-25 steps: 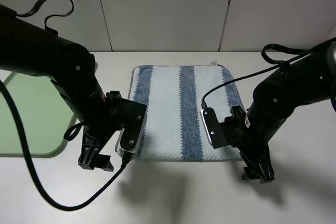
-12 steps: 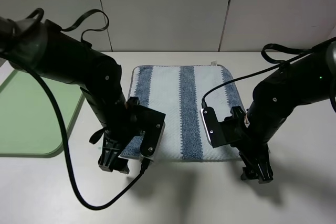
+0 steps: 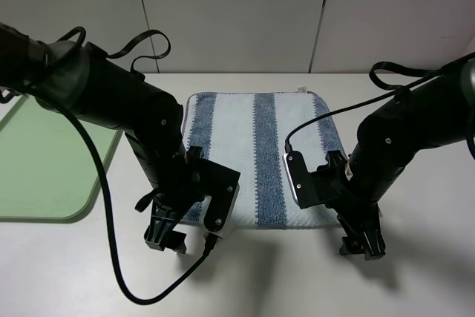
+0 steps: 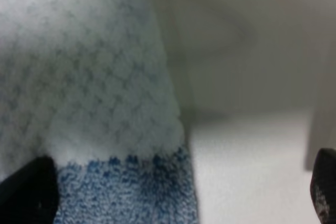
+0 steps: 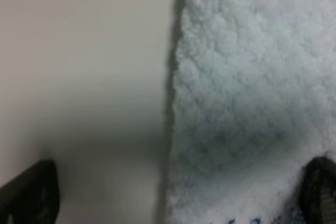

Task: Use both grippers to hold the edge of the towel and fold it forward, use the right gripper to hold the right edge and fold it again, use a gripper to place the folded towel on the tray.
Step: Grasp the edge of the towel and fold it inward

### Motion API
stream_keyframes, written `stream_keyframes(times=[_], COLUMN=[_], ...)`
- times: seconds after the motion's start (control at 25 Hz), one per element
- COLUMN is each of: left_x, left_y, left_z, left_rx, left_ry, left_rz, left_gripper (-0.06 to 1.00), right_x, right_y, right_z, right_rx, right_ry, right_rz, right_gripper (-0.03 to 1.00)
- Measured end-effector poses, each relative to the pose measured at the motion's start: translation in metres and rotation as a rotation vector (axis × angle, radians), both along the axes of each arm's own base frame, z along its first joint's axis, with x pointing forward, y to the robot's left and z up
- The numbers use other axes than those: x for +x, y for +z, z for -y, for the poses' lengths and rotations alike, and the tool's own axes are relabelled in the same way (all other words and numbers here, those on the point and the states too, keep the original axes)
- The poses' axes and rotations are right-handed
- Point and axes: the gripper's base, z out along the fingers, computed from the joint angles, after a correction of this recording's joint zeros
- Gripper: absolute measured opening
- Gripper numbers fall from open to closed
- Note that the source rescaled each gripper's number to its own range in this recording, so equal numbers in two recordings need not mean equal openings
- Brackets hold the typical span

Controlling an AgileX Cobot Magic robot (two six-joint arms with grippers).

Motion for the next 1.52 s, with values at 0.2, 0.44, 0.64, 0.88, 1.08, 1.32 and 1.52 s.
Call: stream_keyframes(times=[0.2, 0.44, 0.64, 0.88, 1.08, 1.32, 1.52], left_x=[0.002, 0.004, -0.004, -0.007, -0.007, -0.004, -0.001], left_y=[0.000, 0.000, -0.008, -0.009, -0.009, -0.009, -0.010], left_z=[0.002, 0.003, -0.004, -0.007, -0.007, -0.004, -0.003], left_rx=[-0.021, -0.044, -0.032, -0.047, -0.055, -0.088, -0.108], left_ry=[0.002, 0.009, 0.015, 0.025, 0.031, 0.034, 0.030], left_rz=[0.024, 0.048, 0.035, 0.047, 0.052, 0.092, 0.122], left_gripper=[0.93, 0.87, 0.83, 0.81, 0.70, 0.35, 0.07], right_x=[0.000, 0.000, 0.000, 0.000, 0.000, 0.003, 0.006], right_y=[0.000, 0.000, 0.000, 0.000, 0.000, 0.000, -0.001], right_z=[0.000, -0.001, -0.001, -0.002, -0.002, -0.005, -0.007], right_rx=[0.000, 0.007, 0.017, 0.021, 0.026, 0.055, 0.076], right_ry=[0.000, -0.013, -0.028, -0.033, -0.038, -0.047, -0.042], right_rz=[0.000, -0.003, -0.004, -0.003, -0.002, 0.029, 0.061], right_gripper=[1.00, 1.00, 1.00, 1.00, 0.96, 0.45, 0.09])
